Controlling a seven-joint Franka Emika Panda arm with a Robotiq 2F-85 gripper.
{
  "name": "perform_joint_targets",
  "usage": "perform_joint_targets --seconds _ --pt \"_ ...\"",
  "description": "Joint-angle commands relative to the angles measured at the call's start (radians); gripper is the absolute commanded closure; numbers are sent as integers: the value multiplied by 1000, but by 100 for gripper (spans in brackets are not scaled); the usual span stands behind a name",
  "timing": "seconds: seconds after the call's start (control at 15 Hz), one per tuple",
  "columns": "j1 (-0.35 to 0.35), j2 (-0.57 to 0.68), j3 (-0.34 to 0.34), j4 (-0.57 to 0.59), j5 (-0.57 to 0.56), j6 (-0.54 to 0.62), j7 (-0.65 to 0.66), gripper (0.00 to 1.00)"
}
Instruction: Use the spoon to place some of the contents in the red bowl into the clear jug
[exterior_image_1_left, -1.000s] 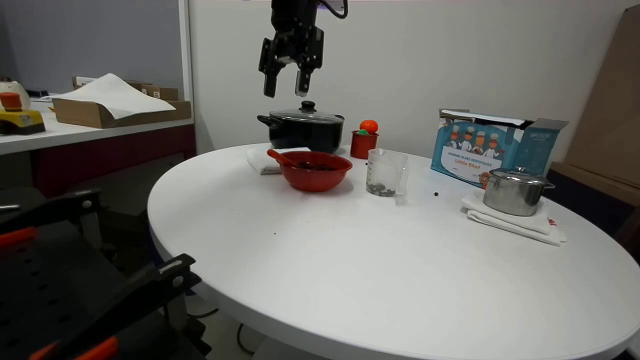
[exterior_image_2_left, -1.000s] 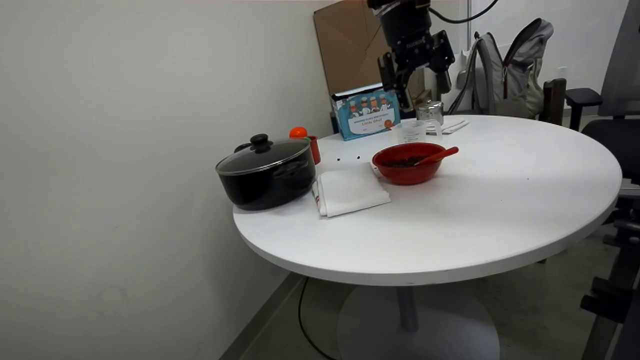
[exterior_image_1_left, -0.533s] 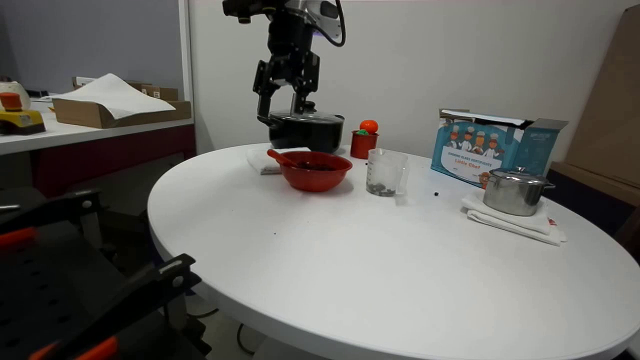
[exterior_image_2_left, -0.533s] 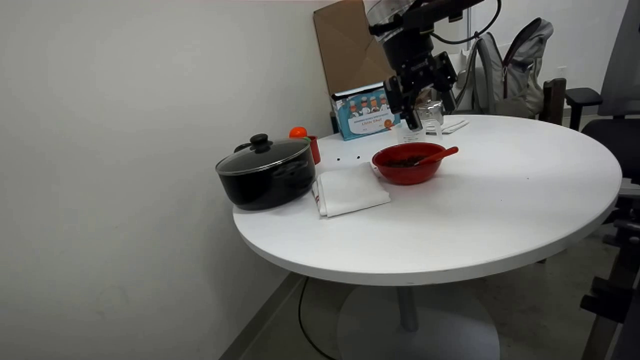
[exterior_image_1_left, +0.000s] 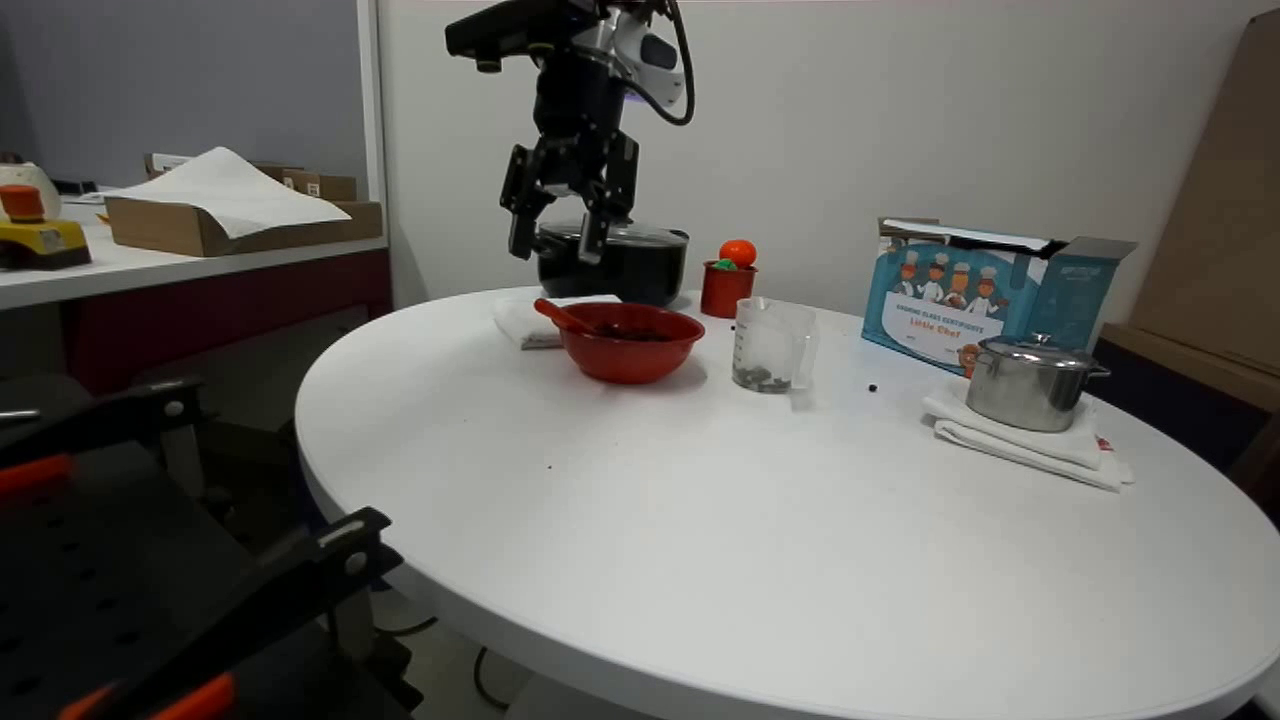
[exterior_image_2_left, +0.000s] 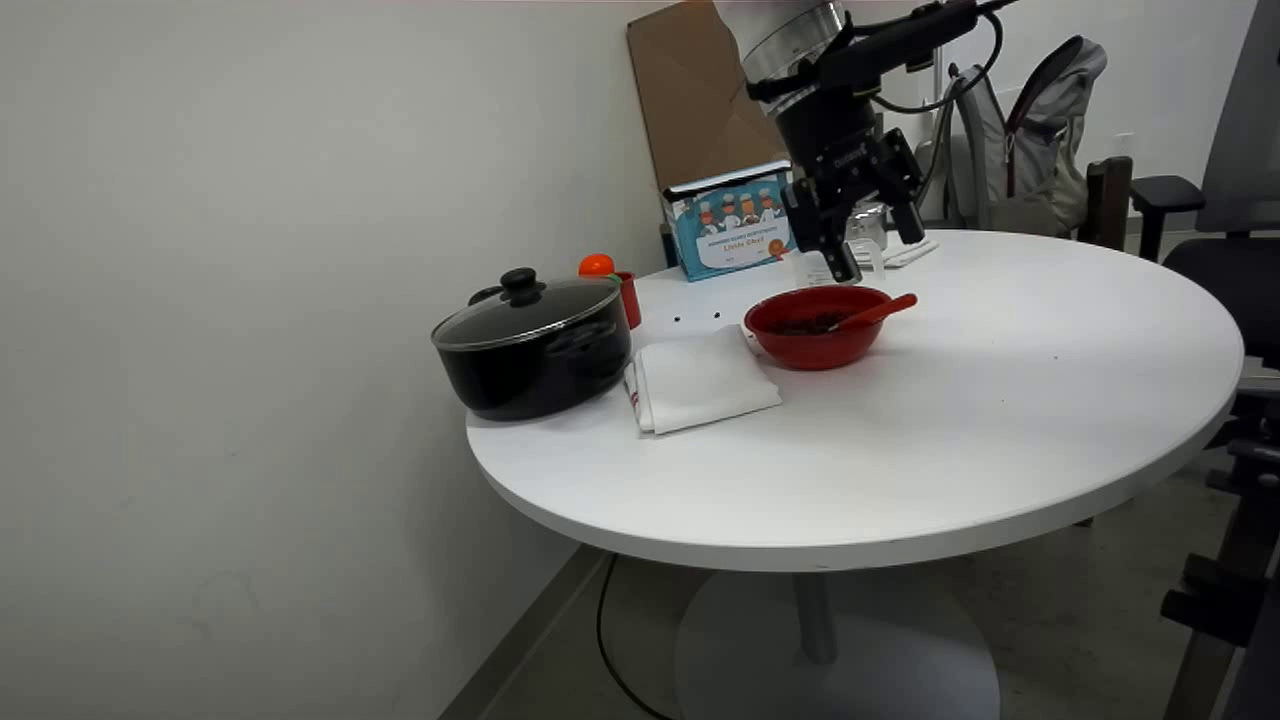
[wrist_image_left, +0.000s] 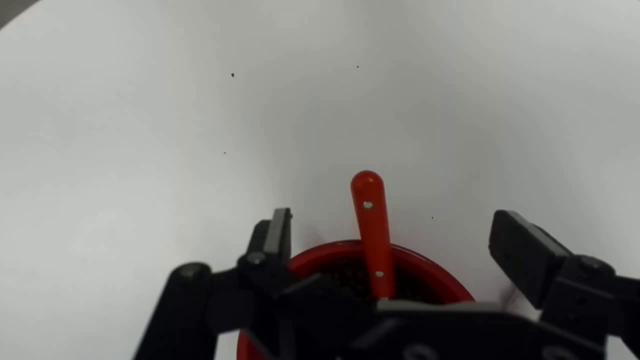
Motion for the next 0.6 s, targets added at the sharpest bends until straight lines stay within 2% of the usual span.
perform_joint_targets --seconds 0.0,0.53 --pt "18 27 -23 14 -8 1 -16 0" --pt "33 81 -28 20 -14 26 -12 0"
